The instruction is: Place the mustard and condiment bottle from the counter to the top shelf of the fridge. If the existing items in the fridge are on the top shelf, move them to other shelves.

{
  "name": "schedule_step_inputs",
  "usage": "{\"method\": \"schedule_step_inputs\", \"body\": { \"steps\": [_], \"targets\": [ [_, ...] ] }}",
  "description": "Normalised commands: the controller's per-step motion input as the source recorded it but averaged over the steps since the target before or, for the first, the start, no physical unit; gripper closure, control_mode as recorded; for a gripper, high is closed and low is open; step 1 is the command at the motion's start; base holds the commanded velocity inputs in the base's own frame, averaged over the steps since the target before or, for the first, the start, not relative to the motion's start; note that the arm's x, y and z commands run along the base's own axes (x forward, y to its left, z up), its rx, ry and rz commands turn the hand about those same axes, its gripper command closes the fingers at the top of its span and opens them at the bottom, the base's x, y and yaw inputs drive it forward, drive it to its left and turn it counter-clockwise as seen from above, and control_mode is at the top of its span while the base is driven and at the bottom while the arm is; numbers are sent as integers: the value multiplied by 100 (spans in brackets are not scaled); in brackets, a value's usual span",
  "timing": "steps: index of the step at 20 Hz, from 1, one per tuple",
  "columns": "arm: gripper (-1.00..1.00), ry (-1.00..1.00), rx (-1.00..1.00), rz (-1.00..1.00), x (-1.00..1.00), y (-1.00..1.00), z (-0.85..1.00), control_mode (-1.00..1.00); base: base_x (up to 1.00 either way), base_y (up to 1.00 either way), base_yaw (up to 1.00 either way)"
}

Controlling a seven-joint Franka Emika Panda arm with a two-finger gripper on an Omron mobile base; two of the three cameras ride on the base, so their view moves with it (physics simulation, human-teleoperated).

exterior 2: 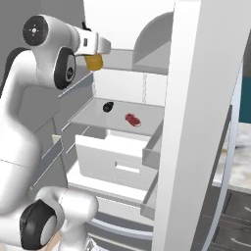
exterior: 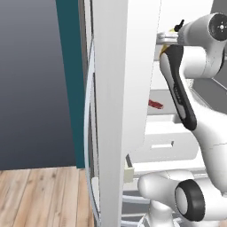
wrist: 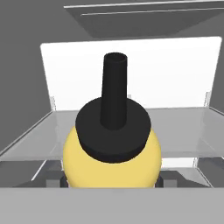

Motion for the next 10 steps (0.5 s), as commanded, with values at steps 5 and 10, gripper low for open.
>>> {"method": "schedule_step_inputs", "body": {
  "steps": [5,10],
  "targets": [
    [100,0,0,7,38,-12,0,-100,0,0,0],
    [100,0,0,0,41,0,-10,-100,0,0,0]
  ]
}}
